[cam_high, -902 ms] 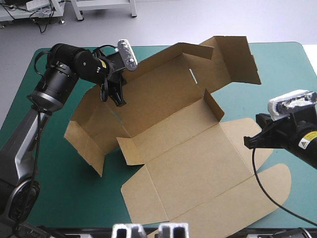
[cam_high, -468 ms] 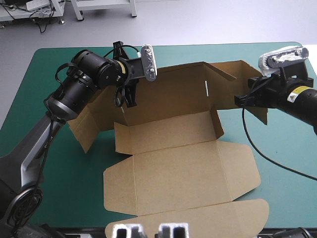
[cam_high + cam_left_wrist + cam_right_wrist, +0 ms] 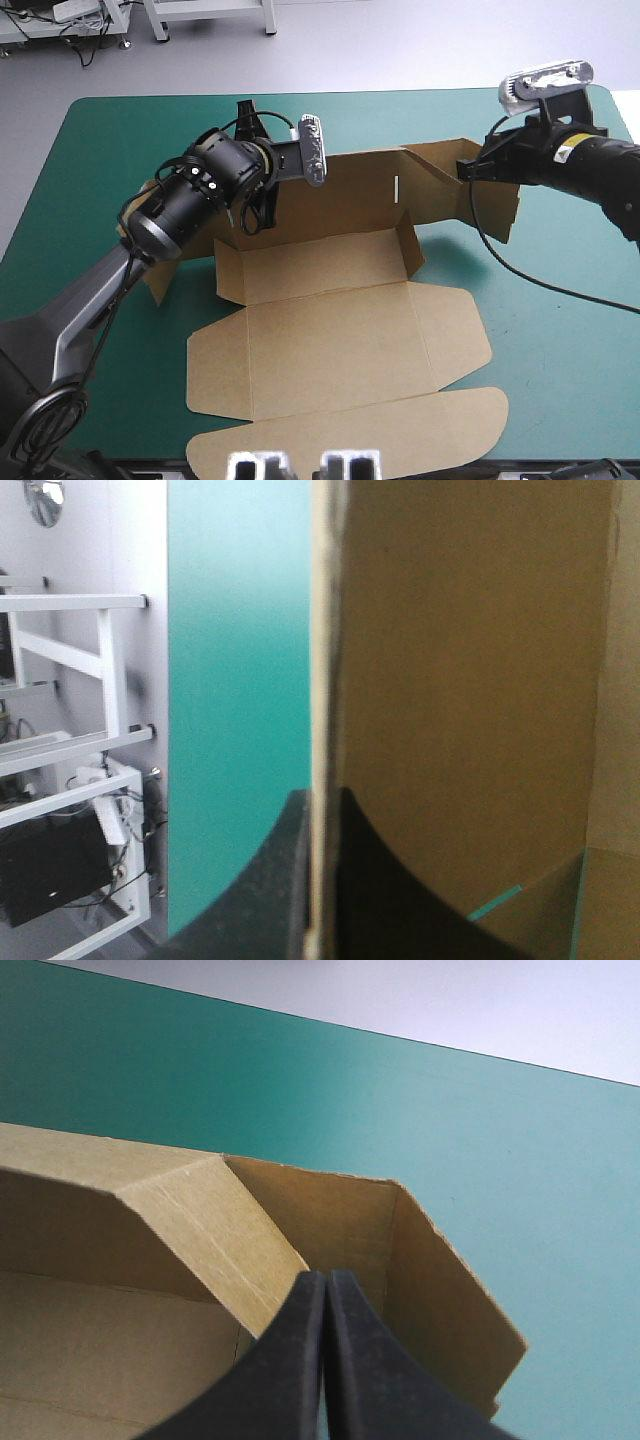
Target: Fold the box
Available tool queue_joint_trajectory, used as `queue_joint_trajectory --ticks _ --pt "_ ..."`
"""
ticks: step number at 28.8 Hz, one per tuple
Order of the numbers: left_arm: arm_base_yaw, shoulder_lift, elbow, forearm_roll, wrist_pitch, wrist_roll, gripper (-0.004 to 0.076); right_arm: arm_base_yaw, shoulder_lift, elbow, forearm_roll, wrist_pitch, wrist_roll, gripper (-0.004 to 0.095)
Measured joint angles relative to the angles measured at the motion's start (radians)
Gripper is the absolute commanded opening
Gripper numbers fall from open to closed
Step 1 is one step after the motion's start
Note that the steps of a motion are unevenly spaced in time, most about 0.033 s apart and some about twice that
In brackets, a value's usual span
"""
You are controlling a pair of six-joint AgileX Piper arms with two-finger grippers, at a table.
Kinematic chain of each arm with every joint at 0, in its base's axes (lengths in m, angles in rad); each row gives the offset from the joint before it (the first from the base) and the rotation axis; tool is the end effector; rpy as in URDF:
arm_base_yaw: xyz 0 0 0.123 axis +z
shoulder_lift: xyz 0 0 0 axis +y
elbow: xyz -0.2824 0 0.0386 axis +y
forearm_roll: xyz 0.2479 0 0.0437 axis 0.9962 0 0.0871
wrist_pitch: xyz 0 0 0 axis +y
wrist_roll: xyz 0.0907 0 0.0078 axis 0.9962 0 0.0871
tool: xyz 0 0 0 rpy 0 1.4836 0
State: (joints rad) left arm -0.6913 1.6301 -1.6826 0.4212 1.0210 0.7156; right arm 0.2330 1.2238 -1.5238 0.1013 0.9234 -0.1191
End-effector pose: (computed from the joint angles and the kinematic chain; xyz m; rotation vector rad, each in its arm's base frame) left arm 0.2956 -0.2034 0.3957 1.6436 1.7655 0.5463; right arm 0.2340 0.0631 0.4704 -0.3535 2.0785 0.1900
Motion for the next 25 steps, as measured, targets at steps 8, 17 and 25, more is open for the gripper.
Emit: queue_joint_trajectory --ticks 8,17,25 --pt "-0.075 -0.015 0.030 0.137 0.001 -0.131 -0.0010 -0.001 0.119 -0.119 0.000 0.040 0.000 -0.0020" --pt "-0.075 -0.144 0.333 0.268 -0.224 -0.281 -0.0010 -0.122 0.261 -0.267 0.171 0.146 -0.088 -0.0020" --pt "-0.076 -0.220 0.580 0.676 -0.397 -0.633 -0.0010 -0.183 0.444 -0.375 0.301 0.223 -0.147 -0.0020"
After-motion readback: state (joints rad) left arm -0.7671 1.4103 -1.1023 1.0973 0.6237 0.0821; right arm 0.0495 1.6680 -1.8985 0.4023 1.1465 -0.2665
